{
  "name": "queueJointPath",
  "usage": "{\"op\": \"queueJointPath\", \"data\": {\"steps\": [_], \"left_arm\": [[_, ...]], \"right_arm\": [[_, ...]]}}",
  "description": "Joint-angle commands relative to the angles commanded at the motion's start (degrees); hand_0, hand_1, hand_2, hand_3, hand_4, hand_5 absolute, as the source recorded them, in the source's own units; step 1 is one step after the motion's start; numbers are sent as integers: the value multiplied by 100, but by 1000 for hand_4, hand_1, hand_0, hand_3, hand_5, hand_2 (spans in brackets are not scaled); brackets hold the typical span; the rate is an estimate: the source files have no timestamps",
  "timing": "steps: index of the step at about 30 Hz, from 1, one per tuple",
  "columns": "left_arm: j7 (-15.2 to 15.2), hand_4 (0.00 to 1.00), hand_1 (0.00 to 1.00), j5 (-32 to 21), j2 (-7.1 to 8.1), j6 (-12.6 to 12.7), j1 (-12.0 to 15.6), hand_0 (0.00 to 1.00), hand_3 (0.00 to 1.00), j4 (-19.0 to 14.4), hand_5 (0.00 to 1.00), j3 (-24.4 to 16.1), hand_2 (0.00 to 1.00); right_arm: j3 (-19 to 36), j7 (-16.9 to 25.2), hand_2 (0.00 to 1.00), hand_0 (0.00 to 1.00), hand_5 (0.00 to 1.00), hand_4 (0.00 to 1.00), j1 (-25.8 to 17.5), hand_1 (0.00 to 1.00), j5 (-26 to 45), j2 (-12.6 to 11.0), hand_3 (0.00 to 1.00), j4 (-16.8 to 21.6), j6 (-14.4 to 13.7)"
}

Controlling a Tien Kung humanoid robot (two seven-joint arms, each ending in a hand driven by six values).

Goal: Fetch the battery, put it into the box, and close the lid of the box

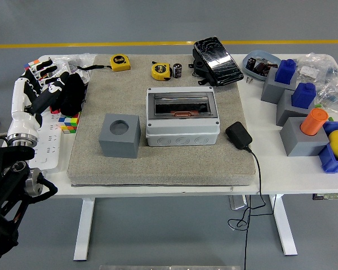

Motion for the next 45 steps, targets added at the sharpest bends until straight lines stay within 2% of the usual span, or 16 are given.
{"op": "queueJointPath", "data": {"steps": [3,4,21,22,27,28,33,34,45], "left_arm": [[-2,930,593,-9,4,-29,1,961,696,10,291,6,697],[-4,935,592,-21,5,-43,1,993,694,13,290,7,697],[20,938,599,-154,27,-184,-6,988,692,6,297,32,691],[28,940,564,-145,28,-183,-5,623,694,3,299,34,693],[54,940,564,-139,27,-194,1,623,694,1,299,39,693],[54,949,447,-124,26,-176,2,185,674,2,310,41,680],[3,949,447,-76,15,-81,11,185,674,1,310,39,680],[-2,952,427,-77,13,-73,14,156,662,0,310,36,653],[-36,956,422,-76,4,-33,6,144,655,-13,316,6,647]], "right_arm": [[-8,0,715,676,695,998,5,722,2,1,689,0,0],[-9,0,715,675,696,998,7,722,0,1,689,0,1],[-43,-1,715,678,694,998,16,722,16,-9,689,0,0],[-44,-1,715,678,694,998,15,722,15,-10,689,0,-1],[-46,0,715,678,694,998,12,722,14,-15,689,1,-2],[-47,0,716,676,695,998,11,722,14,-15,689,1,-2],[-35,2,716,676,695,998,-2,722,7,-9,689,1,-2],[-34,2,716,676,694,998,-6,722,9,-7,689,1,-2],[-5,2,716,676,694,998,-9,722,9,-3,688,-2,-2]]}}
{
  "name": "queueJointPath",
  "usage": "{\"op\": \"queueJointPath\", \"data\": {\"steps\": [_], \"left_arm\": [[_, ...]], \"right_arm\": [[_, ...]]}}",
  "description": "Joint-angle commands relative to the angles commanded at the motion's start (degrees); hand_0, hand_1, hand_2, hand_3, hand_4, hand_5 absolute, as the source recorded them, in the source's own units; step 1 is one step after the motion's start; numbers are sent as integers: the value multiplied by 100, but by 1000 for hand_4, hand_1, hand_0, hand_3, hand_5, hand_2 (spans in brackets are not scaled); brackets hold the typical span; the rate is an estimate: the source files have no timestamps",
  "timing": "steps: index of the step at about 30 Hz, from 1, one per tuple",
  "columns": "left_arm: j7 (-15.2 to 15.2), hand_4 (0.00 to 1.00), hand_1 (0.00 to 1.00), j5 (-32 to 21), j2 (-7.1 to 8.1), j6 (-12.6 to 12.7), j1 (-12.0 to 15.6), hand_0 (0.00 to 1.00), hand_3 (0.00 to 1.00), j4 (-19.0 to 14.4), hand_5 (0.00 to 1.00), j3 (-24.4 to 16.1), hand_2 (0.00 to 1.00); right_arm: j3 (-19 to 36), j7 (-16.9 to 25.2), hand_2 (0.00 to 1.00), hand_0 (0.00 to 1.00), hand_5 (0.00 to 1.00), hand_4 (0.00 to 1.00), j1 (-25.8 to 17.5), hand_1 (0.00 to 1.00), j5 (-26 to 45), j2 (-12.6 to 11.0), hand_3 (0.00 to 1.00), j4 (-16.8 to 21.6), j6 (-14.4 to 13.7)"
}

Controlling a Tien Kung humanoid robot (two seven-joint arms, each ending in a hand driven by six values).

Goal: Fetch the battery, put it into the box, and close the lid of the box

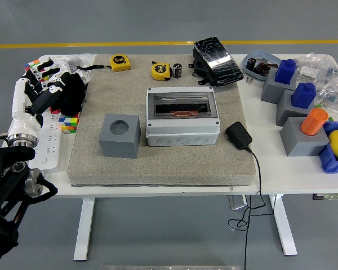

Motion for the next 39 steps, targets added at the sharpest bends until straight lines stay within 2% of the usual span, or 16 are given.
{"op": "queueJointPath", "data": {"steps": [6,7,12,24,25,30,31,36,37,39], "left_arm": [[-2,957,421,8,-4,9,0,132,657,-1,316,-13,651],[-3,959,434,13,-3,10,0,184,659,-2,318,-14,665],[-2,959,434,31,-4,14,-2,184,659,-8,318,-23,665],[5,963,435,-5,-10,0,-18,138,658,-6,329,-23,665],[-4,965,365,-17,-11,-2,-18,81,653,-3,335,-22,657],[-64,965,365,-66,-16,-35,-20,81,653,22,335,-27,657],[-69,971,124,-69,-16,-43,-20,67,656,27,335,-29,635],[-128,971,124,-97,-19,-47,-23,67,656,42,335,-43,635],[-133,976,90,-100,-19,-52,-22,57,656,42,332,-46,599],[-152,976,90,-122,-20,-61,-23,57,656,43,332,-47,599]], "right_arm": [[0,0,716,677,694,998,0,722,-1,1,688,1,1],[-1,1,716,677,694,998,0,722,0,2,688,1,1],[1,1,716,677,694,998,0,722,-3,5,688,1,1],[0,0,716,677,694,998,5,722,5,-3,688,-1,1],[3,0,716,677,694,998,5,722,4,-4,689,-1,0],[8,2,716,677,694,998,7,722,-4,-5,689,4,0],[7,2,716,677,694,998,6,721,-5,-4,688,5,0],[5,2,716,677,694,998,-3,721,-4,-3,688,5,2],[1,1,716,677,694,998,-6,723,-2,-4,688,3,2],[-6,0,716,677,694,998,-10,723,4,-8,688,0,2]]}}
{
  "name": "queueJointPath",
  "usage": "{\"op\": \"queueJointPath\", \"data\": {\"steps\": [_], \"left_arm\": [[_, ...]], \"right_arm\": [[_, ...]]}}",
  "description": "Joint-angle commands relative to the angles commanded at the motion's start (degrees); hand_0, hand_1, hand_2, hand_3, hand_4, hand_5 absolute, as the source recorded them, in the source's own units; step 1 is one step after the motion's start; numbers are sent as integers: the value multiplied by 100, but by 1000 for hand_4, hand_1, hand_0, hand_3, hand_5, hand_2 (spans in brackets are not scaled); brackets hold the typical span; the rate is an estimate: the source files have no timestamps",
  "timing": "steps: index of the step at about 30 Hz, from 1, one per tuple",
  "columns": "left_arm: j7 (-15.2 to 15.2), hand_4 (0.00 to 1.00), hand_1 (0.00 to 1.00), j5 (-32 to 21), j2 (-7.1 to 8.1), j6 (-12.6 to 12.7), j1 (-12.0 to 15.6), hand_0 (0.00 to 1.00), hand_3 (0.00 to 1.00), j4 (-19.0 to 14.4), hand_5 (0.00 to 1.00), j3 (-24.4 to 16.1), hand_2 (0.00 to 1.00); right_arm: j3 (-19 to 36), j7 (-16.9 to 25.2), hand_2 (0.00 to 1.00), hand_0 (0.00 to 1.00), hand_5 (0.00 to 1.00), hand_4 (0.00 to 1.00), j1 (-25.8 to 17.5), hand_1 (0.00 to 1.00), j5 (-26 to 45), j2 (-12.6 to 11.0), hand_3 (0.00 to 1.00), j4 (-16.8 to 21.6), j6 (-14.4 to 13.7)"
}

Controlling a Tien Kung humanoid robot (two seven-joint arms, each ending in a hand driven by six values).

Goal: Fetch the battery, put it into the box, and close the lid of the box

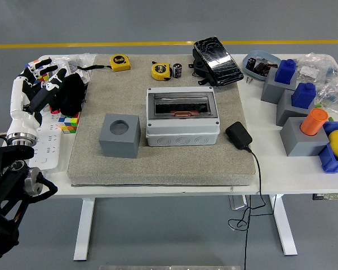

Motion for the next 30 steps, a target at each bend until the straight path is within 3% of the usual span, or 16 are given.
{"op": "queueJointPath", "data": {"steps": [3,4,9,10,15,16,21,22,27,28,30], "left_arm": [[-9,976,90,-33,-2,-20,-1,57,656,2,332,-2,599],[-7,978,300,-49,-3,-36,-2,58,661,2,329,-11,673],[-3,978,300,-75,-2,-87,-9,58,661,6,329,-14,673],[3,982,430,-75,-2,-95,-10,58,662,7,321,-16,695],[-4,982,430,-82,-3,-115,-7,58,662,6,321,-10,695],[-25,982,221,-89,-4,-109,-6,56,663,8,323,-8,689],[-119,982,221,-151,-3,-98,-9,56,663,7,323,0,689],[-156,988,55,-194,-3,-94,-8,52,659,7,317,5,539],[-378,988,55,-316,-2,-63,3,52,659,3,317,24,539],[-429,995,2,-335,1,-56,5,48,646,0,302,27,341],[-472,995,2,-362,2,-50,-4,48,646,4,302,25,341]], "right_arm": [[-5,0,716,677,694,998,-2,723,0,-4,688,0,0],[-5,-1,716,677,693,998,2,721,-3,-5,688,0,0],[8,1,716,677,693,998,5,721,-5,-1,688,5,1],[8,1,716,677,694,998,6,721,-5,-2,688,5,1],[8,0,716,677,694,998,4,721,-5,-8,688,3,-1],[7,0,716,677,695,998,4,721,-6,-8,687,4,-1],[7,2,716,677,695,998,0,721,-11,-2,687,9,1],[8,3,716,677,694,998,-2,722,-10,-2,689,9,1],[-8,2,716,677,694,998,-9,722,2,-7,689,6,2],[-17,0,716,677,694,998,-11,721,5,-11,688,5,2],[-24,0,716,677,694,998,-6,721,8,-15,688,4,2]]}}
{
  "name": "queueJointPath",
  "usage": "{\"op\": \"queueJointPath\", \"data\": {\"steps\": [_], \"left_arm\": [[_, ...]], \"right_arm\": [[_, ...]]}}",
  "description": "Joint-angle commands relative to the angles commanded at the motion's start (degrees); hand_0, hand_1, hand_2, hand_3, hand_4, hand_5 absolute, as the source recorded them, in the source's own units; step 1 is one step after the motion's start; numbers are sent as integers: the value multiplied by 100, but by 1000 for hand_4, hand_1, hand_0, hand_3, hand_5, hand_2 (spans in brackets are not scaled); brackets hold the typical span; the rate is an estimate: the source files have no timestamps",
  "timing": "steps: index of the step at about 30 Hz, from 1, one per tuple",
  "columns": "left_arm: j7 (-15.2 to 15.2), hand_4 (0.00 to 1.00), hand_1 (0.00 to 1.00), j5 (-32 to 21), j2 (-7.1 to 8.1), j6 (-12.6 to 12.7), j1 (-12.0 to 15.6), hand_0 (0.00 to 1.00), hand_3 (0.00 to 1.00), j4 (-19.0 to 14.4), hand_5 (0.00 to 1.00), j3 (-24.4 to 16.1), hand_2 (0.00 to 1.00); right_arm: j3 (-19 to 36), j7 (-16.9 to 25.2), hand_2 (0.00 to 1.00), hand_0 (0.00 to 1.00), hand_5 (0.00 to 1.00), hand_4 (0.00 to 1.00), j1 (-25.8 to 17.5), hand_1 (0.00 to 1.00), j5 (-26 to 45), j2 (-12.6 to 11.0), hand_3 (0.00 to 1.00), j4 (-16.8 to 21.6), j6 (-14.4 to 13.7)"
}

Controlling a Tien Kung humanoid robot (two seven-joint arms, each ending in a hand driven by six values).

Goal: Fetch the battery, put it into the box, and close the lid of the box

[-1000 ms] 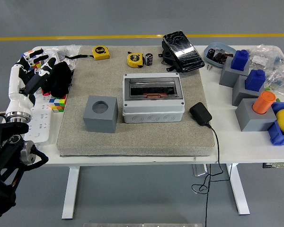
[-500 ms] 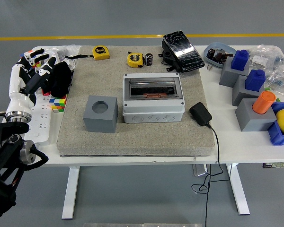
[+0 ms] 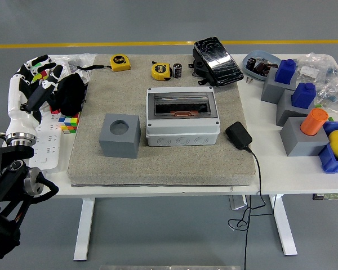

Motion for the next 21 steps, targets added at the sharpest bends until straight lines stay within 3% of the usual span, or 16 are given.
{"op": "queueJointPath", "data": {"steps": [11,15,21], "left_arm": [[-101,998,2,-367,3,-189,-5,45,632,35,281,57,278],[-136,998,2,-1067,4,-512,15,45,632,-19,281,64,278],[-86,998,2,-1892,28,-806,23,44,634,-145,268,17,280]], "right_arm": [[3,3,716,677,694,998,9,721,-3,1,688,6,-2],[-16,0,716,677,694,998,3,721,5,0,688,4,1],[-24,1,716,677,694,998,-1,721,3,-1,687,7,2]]}}
